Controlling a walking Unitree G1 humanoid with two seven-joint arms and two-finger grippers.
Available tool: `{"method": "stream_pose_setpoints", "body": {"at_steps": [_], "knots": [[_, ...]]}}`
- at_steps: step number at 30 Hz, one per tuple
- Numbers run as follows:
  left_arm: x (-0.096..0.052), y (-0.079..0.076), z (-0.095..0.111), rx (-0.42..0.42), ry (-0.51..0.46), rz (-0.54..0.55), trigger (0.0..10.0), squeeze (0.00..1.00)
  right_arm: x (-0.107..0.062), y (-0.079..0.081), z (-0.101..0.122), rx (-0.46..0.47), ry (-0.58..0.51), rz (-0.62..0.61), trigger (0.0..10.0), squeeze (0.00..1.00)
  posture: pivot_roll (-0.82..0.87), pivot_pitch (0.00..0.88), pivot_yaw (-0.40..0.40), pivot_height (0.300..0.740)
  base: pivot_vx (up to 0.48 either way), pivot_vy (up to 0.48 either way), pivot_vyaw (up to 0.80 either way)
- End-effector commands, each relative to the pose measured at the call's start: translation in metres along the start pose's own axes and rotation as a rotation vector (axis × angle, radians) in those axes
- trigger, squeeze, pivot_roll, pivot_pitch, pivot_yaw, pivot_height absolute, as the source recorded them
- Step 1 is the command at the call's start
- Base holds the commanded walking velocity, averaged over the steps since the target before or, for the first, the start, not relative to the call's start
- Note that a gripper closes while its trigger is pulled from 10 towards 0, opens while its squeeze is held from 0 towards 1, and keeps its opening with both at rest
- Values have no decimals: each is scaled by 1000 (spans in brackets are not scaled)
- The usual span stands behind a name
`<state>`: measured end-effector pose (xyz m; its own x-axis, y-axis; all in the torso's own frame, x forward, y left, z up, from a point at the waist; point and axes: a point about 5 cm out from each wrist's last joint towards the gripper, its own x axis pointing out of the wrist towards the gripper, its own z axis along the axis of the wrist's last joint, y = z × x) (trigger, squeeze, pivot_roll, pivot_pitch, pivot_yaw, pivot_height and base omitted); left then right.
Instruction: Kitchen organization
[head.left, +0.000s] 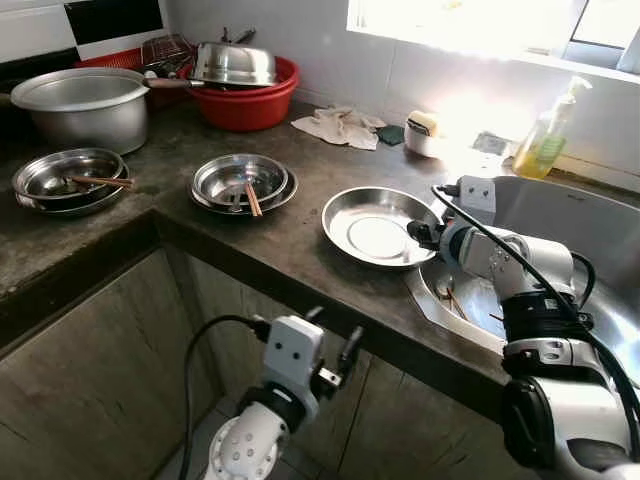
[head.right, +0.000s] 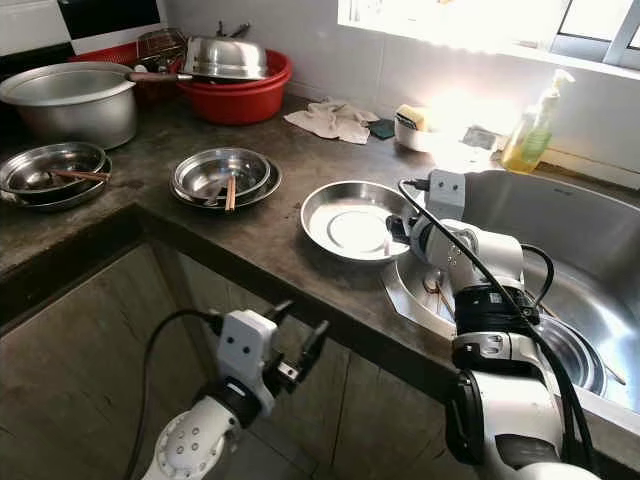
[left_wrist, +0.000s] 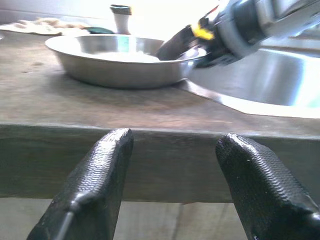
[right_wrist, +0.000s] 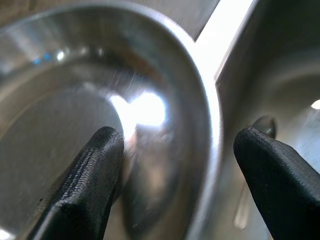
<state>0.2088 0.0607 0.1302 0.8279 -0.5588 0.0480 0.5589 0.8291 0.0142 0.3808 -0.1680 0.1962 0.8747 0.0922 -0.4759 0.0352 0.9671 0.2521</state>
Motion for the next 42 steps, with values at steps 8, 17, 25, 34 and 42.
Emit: {"method": "stream_pose_setpoints", "body": {"at_steps": [8, 17, 25, 34, 42], "knots": [[-3, 1, 3, 9, -20, -5, 10000, 0, 0, 1, 2, 45, 13, 5, 8000, 0, 118, 35, -92, 740, 0, 0, 0], [-3, 1, 3, 14, -17, -2, 10000, 0, 1, 4, -2, 59, 30, 12, 0, 0, 123, 29, -93, 740, 0, 0, 0], [-3, 0, 2, 13, -17, 2, 10000, 0, 0, 7, -3, 103, 26, 27, 0, 0, 118, 30, -95, 740, 0, 0, 0], [-2, 2, 2, 13, -15, 14, 10000, 0, -6, 15, 11, 240, -63, 101, 0, 0, 117, 37, -93, 740, 0, 0, 0], [-1, 3, 2, 17, -14, 24, 10000, 0, -16, 19, 23, 387, -221, 155, 0, 0, 117, 35, -89, 740, 0, 0, 0]]}}
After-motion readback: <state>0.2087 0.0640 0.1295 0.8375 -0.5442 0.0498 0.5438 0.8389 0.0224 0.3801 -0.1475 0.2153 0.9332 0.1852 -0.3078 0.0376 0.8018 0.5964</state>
